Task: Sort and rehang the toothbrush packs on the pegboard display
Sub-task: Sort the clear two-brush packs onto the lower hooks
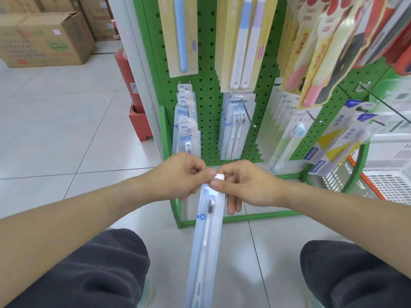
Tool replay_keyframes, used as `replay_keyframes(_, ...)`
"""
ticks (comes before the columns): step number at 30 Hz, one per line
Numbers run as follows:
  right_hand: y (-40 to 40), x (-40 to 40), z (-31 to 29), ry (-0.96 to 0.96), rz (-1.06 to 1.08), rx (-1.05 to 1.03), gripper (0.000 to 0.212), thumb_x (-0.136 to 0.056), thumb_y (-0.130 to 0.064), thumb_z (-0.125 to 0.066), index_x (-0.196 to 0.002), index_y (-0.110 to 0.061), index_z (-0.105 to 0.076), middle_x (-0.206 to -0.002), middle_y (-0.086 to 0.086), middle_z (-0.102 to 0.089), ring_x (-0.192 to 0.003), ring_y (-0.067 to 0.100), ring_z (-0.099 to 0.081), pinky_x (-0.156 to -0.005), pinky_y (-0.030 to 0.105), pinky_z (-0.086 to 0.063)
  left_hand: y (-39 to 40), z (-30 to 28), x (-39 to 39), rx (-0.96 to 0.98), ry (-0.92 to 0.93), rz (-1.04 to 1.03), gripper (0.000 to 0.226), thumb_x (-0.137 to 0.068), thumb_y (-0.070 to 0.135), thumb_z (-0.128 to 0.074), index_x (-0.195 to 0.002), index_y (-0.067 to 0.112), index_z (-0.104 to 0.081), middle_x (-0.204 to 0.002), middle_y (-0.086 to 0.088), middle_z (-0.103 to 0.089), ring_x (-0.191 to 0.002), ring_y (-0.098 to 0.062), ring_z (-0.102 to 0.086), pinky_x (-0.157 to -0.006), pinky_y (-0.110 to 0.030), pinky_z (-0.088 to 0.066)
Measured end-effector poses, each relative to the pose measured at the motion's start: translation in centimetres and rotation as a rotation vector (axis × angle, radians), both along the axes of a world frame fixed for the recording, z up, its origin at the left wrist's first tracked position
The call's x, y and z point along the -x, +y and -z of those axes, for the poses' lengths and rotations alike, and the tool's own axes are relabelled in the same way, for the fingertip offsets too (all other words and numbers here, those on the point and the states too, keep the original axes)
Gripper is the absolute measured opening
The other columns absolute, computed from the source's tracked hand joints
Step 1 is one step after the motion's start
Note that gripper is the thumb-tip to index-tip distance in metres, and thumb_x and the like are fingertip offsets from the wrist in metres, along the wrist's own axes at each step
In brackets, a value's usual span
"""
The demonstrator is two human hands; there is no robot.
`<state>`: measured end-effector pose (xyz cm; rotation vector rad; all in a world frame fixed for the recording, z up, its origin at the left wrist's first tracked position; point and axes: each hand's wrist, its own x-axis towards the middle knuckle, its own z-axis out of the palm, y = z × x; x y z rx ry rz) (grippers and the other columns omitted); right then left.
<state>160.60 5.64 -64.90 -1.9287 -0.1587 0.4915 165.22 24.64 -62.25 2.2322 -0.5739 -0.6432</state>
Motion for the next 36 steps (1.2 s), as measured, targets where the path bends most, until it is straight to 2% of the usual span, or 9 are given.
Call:
replay_keyframes(5, -0.6, -0.5, 0.1, -0.008, 0.018, -0.04, 0.041, -0.1, -0.037, -0.053, -0.101, 0.003, -0.056, -0.068, 0.005, -0.072, -0.054, 0.022, -0.069, -0.049, 0.027, -0.055, -0.5, 1.0, -0.1, 0.105, -0.009, -0.016, 0.033, -0.104, 0.03, -0.052, -0.082, 0.007, -0.061, -0.066, -0.008, -0.067, -0.054, -0.014, -0.063, -0.055, -0.031, -0.057)
replay_keyframes(9, -1.5, -1.0, -0.2, -0.036, 0.133, -0.084, 0.026, -0.104, -0.03, -0.053, -0.094, -0.007, -0.058, -0.066, 0.01, -0.072, -0.052, 0.023, -0.069, -0.052, 0.033, -0.06, -1.0, 1.4, 0.3, 0.218, 0.282, -0.067, 0.035, -0.105, 0.028, -0.048, -0.093, 0.0, -0.064, -0.09, -0.021, -0.076, -0.076, -0.029, -0.075, -0.064, -0.035, -0.063)
replay_keyframes(17, -2.3, -1.0, -0.7, 0.023, 0.096, -0.011, 0.028, -0.102, -0.024, -0.061, -0.118, -0.003, -0.055, -0.084, 0.016, -0.075, -0.066, 0.027, -0.071, -0.062, 0.04, -0.063, -1.5, 1.7, 0.9, 0.278, 0.445, -0.187, 0.039, -0.105, 0.034, -0.049, -0.103, 0.0, -0.068, -0.091, -0.022, -0.077, -0.075, -0.036, -0.076, -0.065, -0.039, -0.064)
replay_keyframes(22, -2.0, -1.2, -0.6, -0.043, 0.24, 0.023, 0.026, -0.098, -0.02, -0.068, -0.115, -0.006, -0.055, -0.067, 0.008, -0.07, -0.054, 0.024, -0.068, -0.057, 0.04, -0.063, -1.7, 1.7, 1.0, 0.331, 0.512, -0.196, 0.045, -0.089, 0.043, -0.063, -0.107, 0.002, -0.065, -0.098, -0.019, -0.077, -0.085, -0.035, -0.076, -0.07, -0.039, -0.064)
replay_keyframes(25, -1.8, -1.2, -0.1, -0.061, 0.335, 0.031, 0.029, -0.091, -0.023, -0.077, -0.108, -0.012, -0.057, -0.067, 0.001, -0.069, -0.057, 0.022, -0.069, -0.059, 0.041, -0.063, -1.6, 1.7, 1.1, 0.366, 0.514, -0.228, 0.032, -0.09, 0.031, -0.067, -0.101, 0.002, -0.064, -0.093, -0.018, -0.077, -0.078, -0.034, -0.077, -0.063, -0.036, -0.064)
replay_keyframes(29, -1.2, -1.4, 0.9, -0.315, 0.4, 0.179, 0.015, -0.087, -0.022, -0.08, -0.086, -0.022, -0.065, -0.083, -0.003, -0.07, -0.065, 0.013, -0.063, -0.064, 0.026, -0.053, -1.5, 1.8, 1.1, 0.398, 0.493, -0.283, 0.015, -0.097, 0.015, -0.064, -0.098, 0.001, -0.068, -0.087, -0.019, -0.077, -0.073, -0.032, -0.076, -0.061, -0.035, -0.063)
replay_keyframes(32, -0.7, -1.1, 1.0, -0.373, 0.339, 0.315, 0.022, -0.089, -0.013, -0.072, -0.084, -0.033, -0.066, -0.099, -0.005, -0.063, -0.075, 0.009, -0.065, -0.067, 0.01, -0.044, -1.5, 2.0, 1.0, 0.387, 0.464, -0.301, 0.013, -0.098, 0.011, -0.063, -0.097, -0.001, -0.069, -0.089, -0.021, -0.077, -0.074, -0.032, -0.076, -0.063, -0.036, -0.064)
replay_keyframes(34, -0.5, -0.8, 1.0, -0.327, 0.274, 0.29, 0.028, -0.085, 0.0, -0.066, -0.086, -0.028, -0.07, -0.095, -0.004, -0.065, -0.07, 0.01, -0.065, -0.069, 0.016, -0.051, -1.5, 2.1, 1.1, 0.375, 0.45, -0.311, 0.015, -0.099, 0.009, -0.062, -0.102, -0.004, -0.069, -0.091, -0.021, -0.077, -0.076, -0.032, -0.077, -0.065, -0.038, -0.064)
replay_keyframes(36, -0.4, -0.5, 0.9, -0.226, 0.221, 0.2, 0.028, -0.082, 0.005, -0.064, -0.092, -0.02, -0.073, -0.083, -0.001, -0.068, -0.063, 0.013, -0.065, -0.067, 0.033, -0.059, -1.4, 2.3, 1.2, 0.357, 0.428, -0.31, 0.016, -0.1, 0.007, -0.06, -0.103, -0.004, -0.07, -0.091, -0.02, -0.077, -0.075, -0.03, -0.077, -0.065, -0.038, -0.065)
